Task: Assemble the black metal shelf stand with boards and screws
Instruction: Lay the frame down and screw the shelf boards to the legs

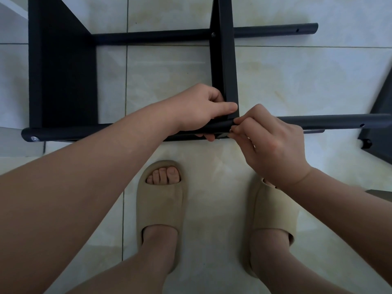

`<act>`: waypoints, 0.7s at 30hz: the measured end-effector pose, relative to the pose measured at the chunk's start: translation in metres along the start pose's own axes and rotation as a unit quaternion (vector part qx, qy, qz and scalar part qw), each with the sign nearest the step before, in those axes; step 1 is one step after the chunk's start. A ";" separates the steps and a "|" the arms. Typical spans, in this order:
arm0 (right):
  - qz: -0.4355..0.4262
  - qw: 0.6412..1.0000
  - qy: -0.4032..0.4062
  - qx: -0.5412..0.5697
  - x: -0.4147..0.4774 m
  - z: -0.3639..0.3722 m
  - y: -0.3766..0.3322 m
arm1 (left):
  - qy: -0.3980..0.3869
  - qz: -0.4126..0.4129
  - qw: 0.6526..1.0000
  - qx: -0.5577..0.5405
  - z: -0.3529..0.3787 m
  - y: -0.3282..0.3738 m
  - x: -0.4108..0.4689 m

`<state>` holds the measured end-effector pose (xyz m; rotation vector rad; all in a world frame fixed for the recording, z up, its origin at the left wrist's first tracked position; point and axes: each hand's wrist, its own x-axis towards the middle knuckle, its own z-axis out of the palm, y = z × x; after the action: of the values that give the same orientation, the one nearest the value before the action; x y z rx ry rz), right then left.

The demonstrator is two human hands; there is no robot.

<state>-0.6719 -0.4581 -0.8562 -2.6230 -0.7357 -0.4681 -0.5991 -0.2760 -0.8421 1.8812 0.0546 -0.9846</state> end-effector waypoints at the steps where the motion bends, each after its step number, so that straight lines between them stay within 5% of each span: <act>1: 0.002 1.000 0.001 0.000 0.000 0.000 0.000 | 0.000 0.000 1.000 0.000 0.000 0.000 0.000; 21: -0.009 1.000 0.010 0.028 -0.001 -0.003 0.003 | -0.002 -0.003 1.000 -0.006 0.002 -0.001 0.001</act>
<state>-0.6715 -0.4617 -0.8548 -2.5579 -0.7554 -0.4711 -0.5999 -0.2770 -0.8432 1.8692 0.0634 -0.9889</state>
